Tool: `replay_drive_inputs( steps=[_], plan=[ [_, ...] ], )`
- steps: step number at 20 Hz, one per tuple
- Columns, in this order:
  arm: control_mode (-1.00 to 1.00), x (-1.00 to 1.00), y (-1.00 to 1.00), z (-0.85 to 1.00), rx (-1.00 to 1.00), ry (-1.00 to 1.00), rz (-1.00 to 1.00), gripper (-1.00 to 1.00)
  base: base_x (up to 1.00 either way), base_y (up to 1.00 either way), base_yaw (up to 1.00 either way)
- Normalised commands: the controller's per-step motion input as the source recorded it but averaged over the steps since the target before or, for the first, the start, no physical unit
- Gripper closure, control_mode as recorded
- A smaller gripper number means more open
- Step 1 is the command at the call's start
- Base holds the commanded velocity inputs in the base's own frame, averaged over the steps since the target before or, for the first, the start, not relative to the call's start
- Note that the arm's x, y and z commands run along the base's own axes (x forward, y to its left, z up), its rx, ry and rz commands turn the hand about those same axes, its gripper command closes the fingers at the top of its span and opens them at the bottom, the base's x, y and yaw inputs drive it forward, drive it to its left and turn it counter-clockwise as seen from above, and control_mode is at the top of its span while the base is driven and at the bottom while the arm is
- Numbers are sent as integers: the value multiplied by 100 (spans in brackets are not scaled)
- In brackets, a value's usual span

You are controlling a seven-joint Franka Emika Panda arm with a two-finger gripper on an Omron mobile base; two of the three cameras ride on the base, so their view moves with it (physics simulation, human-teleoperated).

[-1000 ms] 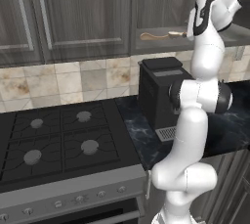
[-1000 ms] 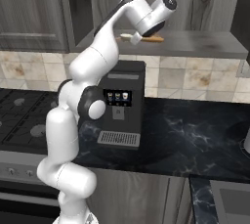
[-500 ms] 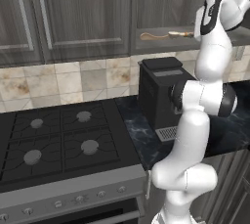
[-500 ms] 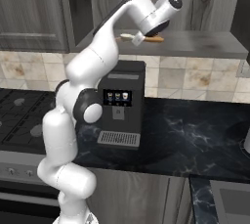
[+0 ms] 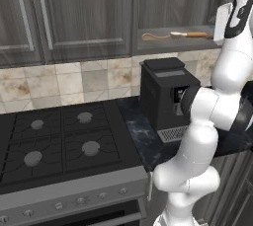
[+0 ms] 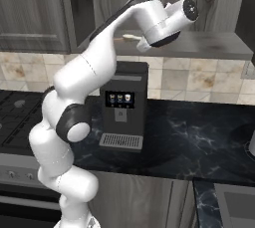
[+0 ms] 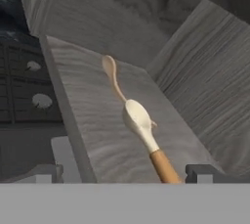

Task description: Organize the utensils by type. Pick up the wooden spoons from the counter and place them in the open cabinet. Then pick up the metallic utensils from the counter and place them in the open drawer.

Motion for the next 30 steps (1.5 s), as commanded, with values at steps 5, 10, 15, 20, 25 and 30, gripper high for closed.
replay_drive_inputs(
  steps=[5,10,15,20,25,30],
  plan=[
    [-100,-100,-15,0,0,-9,-15,-100,0,0,0],
    [-100,-100,0,0,0,1,-29,-100,0,0,0],
    [-100,-97,0,-6,0,16,-30,-100,0,0,0],
    [-100,-77,11,-13,0,29,-35,-100,0,0,0],
    [-100,-83,26,-30,0,23,-44,-100,0,0,0],
    [-100,-88,18,-32,0,15,-45,-100,0,0,0]
  ],
)
